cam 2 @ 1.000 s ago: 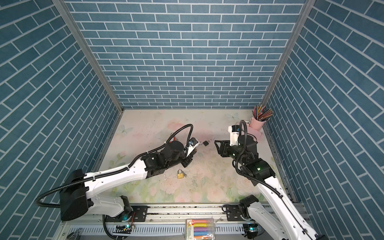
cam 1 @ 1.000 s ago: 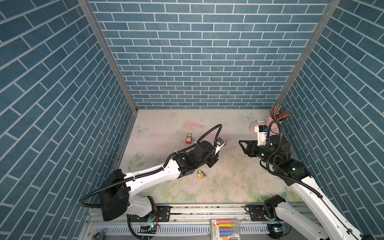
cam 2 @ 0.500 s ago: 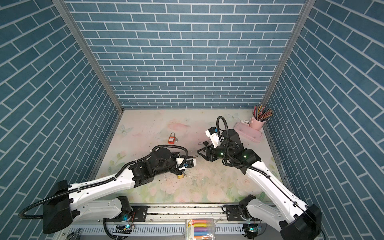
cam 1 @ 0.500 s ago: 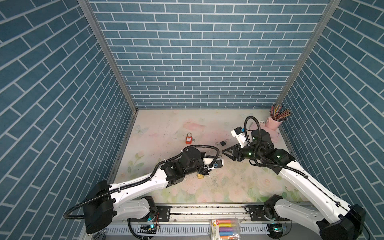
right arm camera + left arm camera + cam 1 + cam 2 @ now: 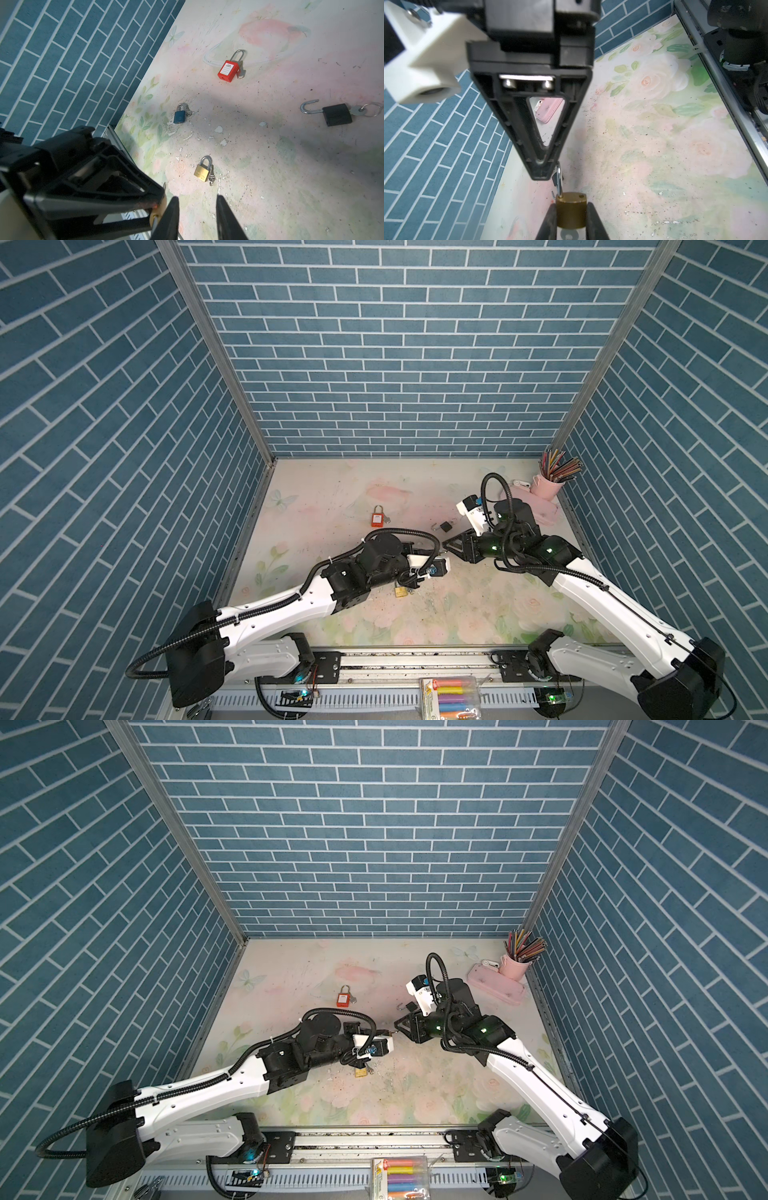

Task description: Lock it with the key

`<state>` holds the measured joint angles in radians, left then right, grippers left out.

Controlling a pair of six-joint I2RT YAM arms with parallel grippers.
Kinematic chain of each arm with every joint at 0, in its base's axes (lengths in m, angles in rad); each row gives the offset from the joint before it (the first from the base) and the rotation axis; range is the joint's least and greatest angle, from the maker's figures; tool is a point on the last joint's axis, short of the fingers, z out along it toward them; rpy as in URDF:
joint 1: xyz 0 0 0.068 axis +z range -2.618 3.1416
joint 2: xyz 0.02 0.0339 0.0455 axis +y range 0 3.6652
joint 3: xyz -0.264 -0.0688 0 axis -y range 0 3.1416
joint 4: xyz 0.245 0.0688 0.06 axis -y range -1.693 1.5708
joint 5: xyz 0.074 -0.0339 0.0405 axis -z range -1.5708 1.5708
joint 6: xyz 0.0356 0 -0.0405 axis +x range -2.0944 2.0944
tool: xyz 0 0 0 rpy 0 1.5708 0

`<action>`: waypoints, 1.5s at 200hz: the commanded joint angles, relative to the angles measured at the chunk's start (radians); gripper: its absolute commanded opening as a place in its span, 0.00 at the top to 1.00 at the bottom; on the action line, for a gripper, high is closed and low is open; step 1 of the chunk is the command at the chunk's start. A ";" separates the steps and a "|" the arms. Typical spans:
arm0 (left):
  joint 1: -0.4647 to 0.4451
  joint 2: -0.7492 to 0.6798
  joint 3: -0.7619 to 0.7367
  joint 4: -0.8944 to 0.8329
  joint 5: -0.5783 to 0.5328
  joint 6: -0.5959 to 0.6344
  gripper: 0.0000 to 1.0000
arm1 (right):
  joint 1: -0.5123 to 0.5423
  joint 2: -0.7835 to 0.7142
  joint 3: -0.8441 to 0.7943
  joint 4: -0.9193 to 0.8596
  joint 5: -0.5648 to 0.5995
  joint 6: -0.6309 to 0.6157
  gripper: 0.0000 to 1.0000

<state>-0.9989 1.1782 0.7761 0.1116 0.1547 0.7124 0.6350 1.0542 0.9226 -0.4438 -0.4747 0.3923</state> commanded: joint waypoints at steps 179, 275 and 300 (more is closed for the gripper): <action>0.004 0.038 0.086 -0.083 0.053 -0.009 1.00 | 0.011 -0.125 -0.014 -0.002 -0.088 -0.088 0.71; 0.004 0.045 0.092 -0.082 0.053 -0.011 1.00 | 0.020 -0.108 -0.045 0.014 -0.116 -0.087 0.75; 0.005 0.044 0.095 -0.082 0.053 -0.014 1.00 | 0.023 -0.106 -0.056 0.019 -0.123 -0.087 0.71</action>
<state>-0.9989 1.2198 0.8394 0.0254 0.1886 0.6956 0.6498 0.9504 0.8856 -0.4397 -0.5701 0.3344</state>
